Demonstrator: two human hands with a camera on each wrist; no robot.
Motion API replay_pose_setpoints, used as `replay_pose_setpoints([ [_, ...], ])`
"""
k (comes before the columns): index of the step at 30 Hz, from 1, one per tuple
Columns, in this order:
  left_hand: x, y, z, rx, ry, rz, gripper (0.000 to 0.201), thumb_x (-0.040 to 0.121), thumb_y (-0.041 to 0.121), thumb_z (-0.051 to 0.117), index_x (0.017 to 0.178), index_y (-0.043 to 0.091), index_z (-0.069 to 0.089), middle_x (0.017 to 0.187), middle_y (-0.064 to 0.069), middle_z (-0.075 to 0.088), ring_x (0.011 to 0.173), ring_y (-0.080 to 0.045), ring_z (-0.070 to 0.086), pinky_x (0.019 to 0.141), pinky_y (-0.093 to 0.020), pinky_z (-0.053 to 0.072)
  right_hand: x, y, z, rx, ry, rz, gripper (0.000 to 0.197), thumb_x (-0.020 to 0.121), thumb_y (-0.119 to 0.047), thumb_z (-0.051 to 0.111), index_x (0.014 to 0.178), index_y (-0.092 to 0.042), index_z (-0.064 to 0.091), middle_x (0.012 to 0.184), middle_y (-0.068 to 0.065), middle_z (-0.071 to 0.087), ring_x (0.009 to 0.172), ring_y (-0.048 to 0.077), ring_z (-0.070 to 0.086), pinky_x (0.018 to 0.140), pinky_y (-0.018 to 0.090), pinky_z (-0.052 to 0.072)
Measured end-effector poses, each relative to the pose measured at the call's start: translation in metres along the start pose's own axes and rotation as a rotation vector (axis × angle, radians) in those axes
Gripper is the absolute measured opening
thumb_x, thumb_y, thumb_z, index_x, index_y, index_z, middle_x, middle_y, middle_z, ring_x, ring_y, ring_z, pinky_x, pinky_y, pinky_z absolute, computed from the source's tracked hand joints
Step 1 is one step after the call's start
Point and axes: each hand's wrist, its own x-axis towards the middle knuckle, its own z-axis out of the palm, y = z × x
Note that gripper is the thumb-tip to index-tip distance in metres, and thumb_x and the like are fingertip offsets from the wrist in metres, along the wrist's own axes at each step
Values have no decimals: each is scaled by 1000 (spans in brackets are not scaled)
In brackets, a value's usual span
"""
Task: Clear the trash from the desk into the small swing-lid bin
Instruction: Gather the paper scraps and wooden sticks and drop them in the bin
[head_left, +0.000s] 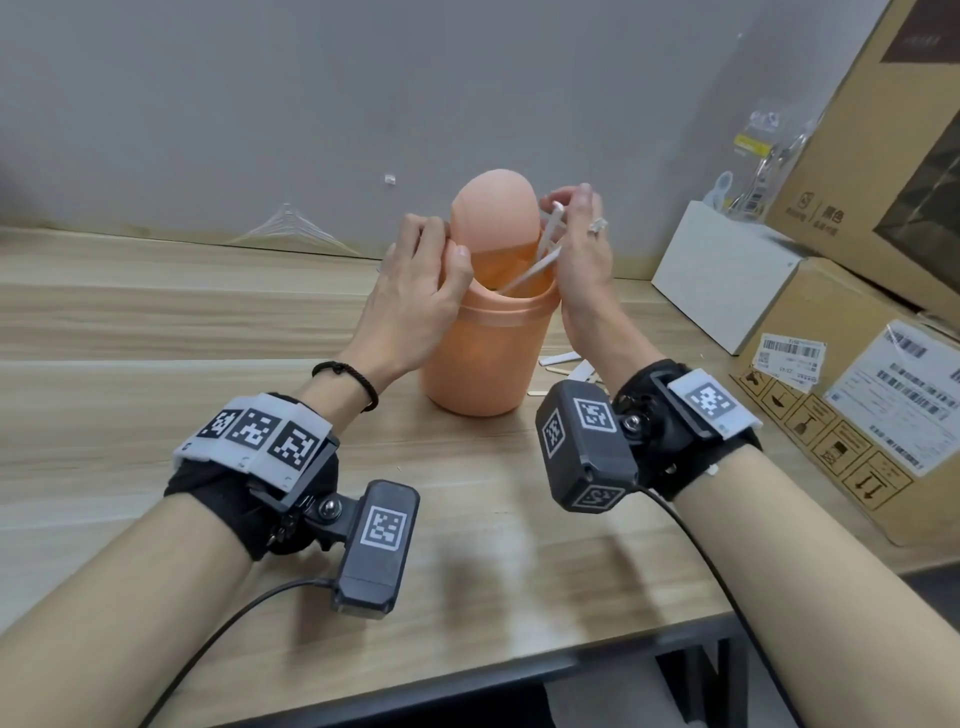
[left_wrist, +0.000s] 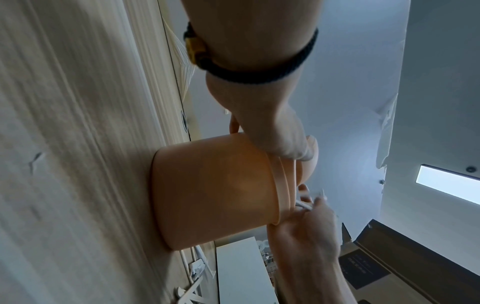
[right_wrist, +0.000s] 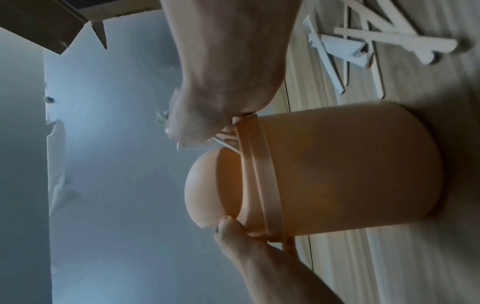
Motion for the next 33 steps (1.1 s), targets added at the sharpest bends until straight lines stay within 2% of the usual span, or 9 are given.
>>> replay_pose_setpoints([
  [2, 0, 0, 0, 7, -5, 8, 32, 93, 46, 23, 89, 17, 35, 101, 0, 34, 93, -27, 43, 89, -47, 39, 4, 2, 4, -116, -11, -42, 28, 106, -30, 23, 102, -16, 46, 89, -4, 54, 83, 6, 54, 77, 22, 45],
  [5, 0, 0, 1, 10, 8, 15, 32, 93, 46, 23, 89, 16, 35, 100, 1, 34, 90, -24, 42, 88, -43, 39, 7, 8, 0, -237, -44, -110, 20, 105, -21, 25, 103, -15, 43, 90, -4, 49, 81, 6, 48, 67, 17, 39],
  [8, 0, -1, 4, -5, 30, 25, 31, 93, 44, 24, 88, 16, 35, 99, 0, 33, 88, -23, 40, 85, -41, 39, 9, 8, -10, -308, -111, -102, 28, 106, -29, 24, 102, -14, 48, 89, -5, 52, 85, 9, 51, 70, 17, 40],
  [13, 0, -2, 7, -22, 55, 19, 30, 94, 43, 25, 87, 15, 35, 99, 0, 33, 87, -21, 38, 85, -42, 39, 13, -3, -26, -267, -104, -161, 37, 106, -37, 18, 104, -17, 48, 109, 1, 55, 110, 21, 58, 94, 34, 45],
  [18, 1, -2, 7, -38, 60, 28, 29, 94, 41, 25, 88, 14, 37, 99, -1, 33, 87, -19, 39, 88, -45, 39, 16, 8, -19, -457, -264, -249, 29, 102, -47, 23, 104, -24, 39, 105, 5, 49, 93, 21, 52, 86, 37, 45],
  [21, 1, -1, 6, -31, 57, 34, 29, 94, 41, 25, 89, 15, 37, 99, -1, 34, 88, -17, 38, 89, -43, 39, 18, 18, -17, -412, -374, -19, 73, 87, -75, 29, 124, -15, 45, 124, 5, 51, 113, 20, 53, 100, 42, 44],
  [23, 1, -1, 6, -25, 54, 33, 29, 94, 41, 25, 89, 15, 37, 100, -2, 34, 89, -18, 39, 89, -43, 39, 16, 20, -20, -298, -434, 89, 90, 76, -84, 38, 142, -23, 33, 138, 0, 49, 126, 15, 49, 106, 39, 39],
  [28, 0, -1, 7, -31, 58, 27, 29, 94, 41, 25, 89, 14, 36, 100, -1, 34, 89, -19, 39, 88, -43, 39, 3, 14, -34, -111, -511, 58, 98, 60, -79, 66, 134, -30, 25, 145, 4, 44, 126, 16, 52, 102, 38, 44],
  [33, 0, 0, 7, -32, 61, 23, 27, 95, 39, 26, 88, 14, 36, 99, -1, 34, 88, -18, 38, 87, -41, 39, -2, 11, -38, -13, -391, 30, 105, 50, -89, 53, 136, -32, 30, 134, -4, 44, 125, 11, 48, 108, 41, 40],
])
